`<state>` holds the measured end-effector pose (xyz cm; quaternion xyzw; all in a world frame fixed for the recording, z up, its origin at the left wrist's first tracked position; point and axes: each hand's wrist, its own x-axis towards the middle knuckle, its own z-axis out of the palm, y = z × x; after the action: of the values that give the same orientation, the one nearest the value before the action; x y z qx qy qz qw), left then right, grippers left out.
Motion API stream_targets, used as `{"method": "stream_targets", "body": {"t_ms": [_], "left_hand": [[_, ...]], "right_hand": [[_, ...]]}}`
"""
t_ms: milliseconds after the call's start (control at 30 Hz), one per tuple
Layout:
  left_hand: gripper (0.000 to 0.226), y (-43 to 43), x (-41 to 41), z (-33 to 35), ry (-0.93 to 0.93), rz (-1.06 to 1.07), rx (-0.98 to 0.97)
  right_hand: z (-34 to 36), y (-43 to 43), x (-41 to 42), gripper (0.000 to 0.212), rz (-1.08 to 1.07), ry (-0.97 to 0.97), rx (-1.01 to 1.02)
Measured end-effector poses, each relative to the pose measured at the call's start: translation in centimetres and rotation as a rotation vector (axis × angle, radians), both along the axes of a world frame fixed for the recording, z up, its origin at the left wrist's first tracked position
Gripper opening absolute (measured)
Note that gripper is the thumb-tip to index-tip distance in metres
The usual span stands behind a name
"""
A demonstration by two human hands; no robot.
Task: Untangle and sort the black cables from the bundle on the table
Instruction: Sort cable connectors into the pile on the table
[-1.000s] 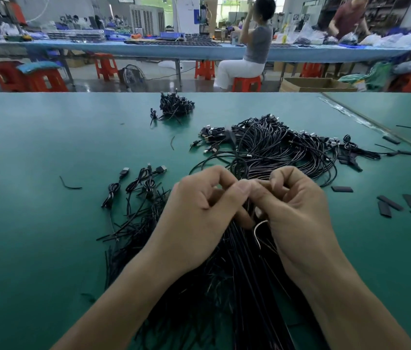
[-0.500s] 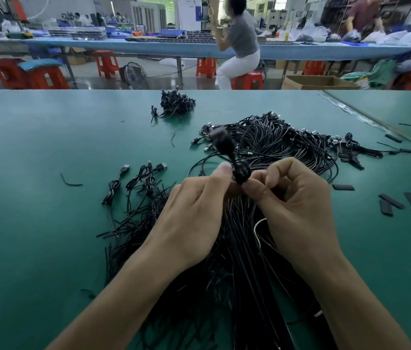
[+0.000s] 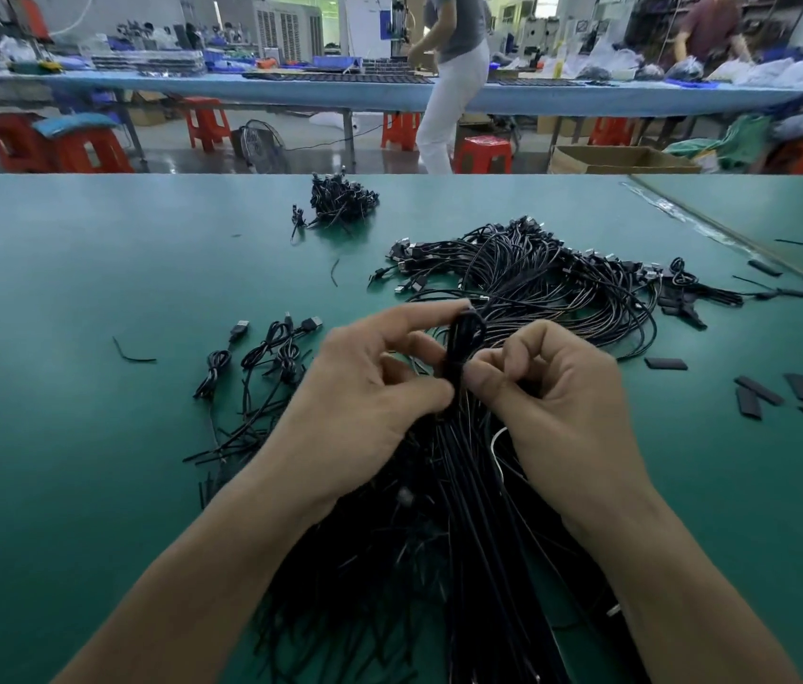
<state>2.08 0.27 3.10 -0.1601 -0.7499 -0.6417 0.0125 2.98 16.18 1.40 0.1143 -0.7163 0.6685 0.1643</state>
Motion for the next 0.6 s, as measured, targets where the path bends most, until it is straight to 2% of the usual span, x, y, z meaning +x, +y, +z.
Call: {"method": "stream_targets", "body": {"t_ms": [133, 300, 433, 467, 533, 600], "left_hand": [[0.057, -0.9, -0.3, 0.2, 0.146, 0.008, -0.094], [0.041, 0.3, 0.3, 0.0, 0.317, 0.015, -0.125], [0.016, 0.4, 0.5, -0.6, 0.480, 0.011, -0.097], [0.014, 0.4, 0.5, -0.8, 0.514, 0.032, -0.111], [0.023, 0.7, 0.5, -1.2, 0.531, 0.136, -0.136], [0.029, 1.0, 0.6, -1.2, 0.465, 0.230, -0.120]], "right_hand": [[-0.3, -0.5, -0.1, 0.039, 0.039, -0.052, -0.074], [0.2, -0.8, -0.1, 0.038, 0.089, -0.126, -0.338], [0.3, -0.8, 0.0, 0.033, 0.163, -0.169, -0.506], [0.2, -0.8, 0.0, 0.035, 0.165, -0.165, -0.515], [0.1, -0.9, 0.0, 0.038, 0.131, -0.152, -0.473], [0.3, -0.8, 0.0, 0.042, 0.057, -0.114, -0.389]]}}
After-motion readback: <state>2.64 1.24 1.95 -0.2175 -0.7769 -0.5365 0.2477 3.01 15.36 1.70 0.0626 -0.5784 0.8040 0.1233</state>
